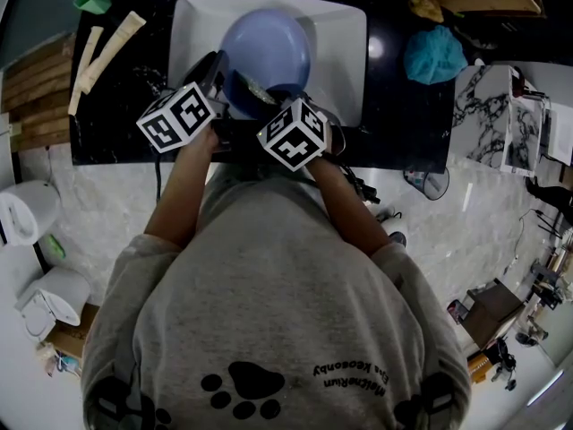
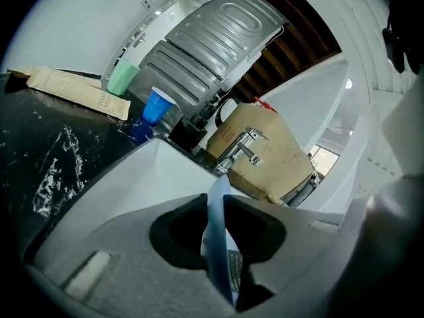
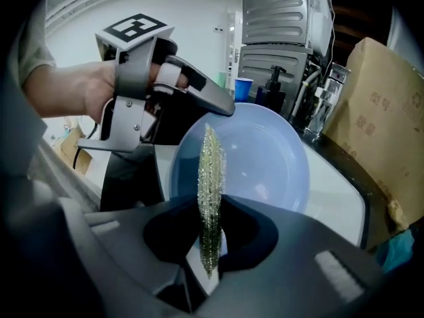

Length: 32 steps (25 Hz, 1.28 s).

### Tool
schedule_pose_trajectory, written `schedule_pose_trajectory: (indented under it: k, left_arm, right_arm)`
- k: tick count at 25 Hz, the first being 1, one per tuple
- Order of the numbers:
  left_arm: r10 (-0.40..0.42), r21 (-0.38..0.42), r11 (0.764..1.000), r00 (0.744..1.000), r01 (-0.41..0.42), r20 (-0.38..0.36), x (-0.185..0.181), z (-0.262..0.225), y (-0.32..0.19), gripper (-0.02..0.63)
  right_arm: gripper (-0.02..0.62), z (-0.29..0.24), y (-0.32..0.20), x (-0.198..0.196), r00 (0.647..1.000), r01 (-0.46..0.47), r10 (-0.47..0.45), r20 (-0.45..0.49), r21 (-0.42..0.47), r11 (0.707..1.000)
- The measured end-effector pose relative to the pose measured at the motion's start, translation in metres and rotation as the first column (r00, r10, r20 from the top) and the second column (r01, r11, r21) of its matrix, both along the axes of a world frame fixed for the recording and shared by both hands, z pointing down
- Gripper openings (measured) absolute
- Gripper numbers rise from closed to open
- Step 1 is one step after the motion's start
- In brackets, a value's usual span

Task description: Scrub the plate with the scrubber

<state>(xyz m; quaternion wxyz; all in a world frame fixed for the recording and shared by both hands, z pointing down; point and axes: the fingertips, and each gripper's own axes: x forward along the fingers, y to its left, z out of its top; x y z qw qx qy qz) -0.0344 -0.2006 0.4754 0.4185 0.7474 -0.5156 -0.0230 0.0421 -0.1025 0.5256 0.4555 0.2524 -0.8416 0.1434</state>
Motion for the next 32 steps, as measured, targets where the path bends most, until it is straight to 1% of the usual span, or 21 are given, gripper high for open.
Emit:
schedule_pose_trajectory:
  k: [3, 5, 9, 12, 14, 19, 24, 32]
  left_arm:
    - [0.008, 0.003, 1.000, 1.000, -0.008, 0.021, 0.000, 0.003, -0.002, 0.067]
    - [0.020, -0.002, 1.000, 1.000, -0.020, 0.023, 0.002, 0.006, -0.002, 0.067]
    - [0.030, -0.013, 0.999, 0.998, -0.029, 0.049, 0.002, 0.011, -0.006, 0.066]
    - [0.031, -0.020, 0.999, 0.996, -0.029, 0.081, -0.001, 0.015, -0.012, 0.066]
    - [0.041, -0.029, 0.999, 0.995, -0.038, 0.086, 0.000, 0.019, -0.016, 0.065]
    - [0.063, -0.064, 0.996, 0.993, -0.057, 0.100, 0.000, 0.033, -0.029, 0.065]
    - [0.082, -0.117, 0.991, 0.990, -0.068, 0.114, 0.000, 0.052, -0.043, 0.061]
    - [0.143, -0.196, 0.975, 0.972, -0.106, 0.186, -0.001, 0.086, -0.056, 0.047]
  right_arm:
    - [0.067, -0.002, 0.003, -0.006, 1.000, 0.019, -0.019, 0.017, -0.003, 1.000]
    - [0.067, -0.004, 0.001, -0.006, 0.999, 0.016, -0.016, 0.028, -0.001, 1.000]
    - [0.067, -0.015, -0.011, -0.003, 0.997, -0.034, 0.032, 0.065, 0.018, 0.999]
    - [0.067, -0.023, -0.023, 0.005, 0.995, -0.076, 0.072, 0.073, 0.053, 0.996]
    - [0.067, -0.027, -0.031, 0.012, 0.992, -0.104, 0.098, 0.077, 0.070, 0.992]
    - [0.067, -0.030, -0.045, 0.027, 0.984, -0.167, 0.160, 0.083, 0.088, 0.982]
    - [0.067, -0.027, -0.054, 0.041, 0.974, -0.217, 0.210, 0.083, 0.090, 0.972]
    - [0.067, -0.023, -0.066, 0.060, 0.957, -0.284, 0.277, 0.085, 0.088, 0.955]
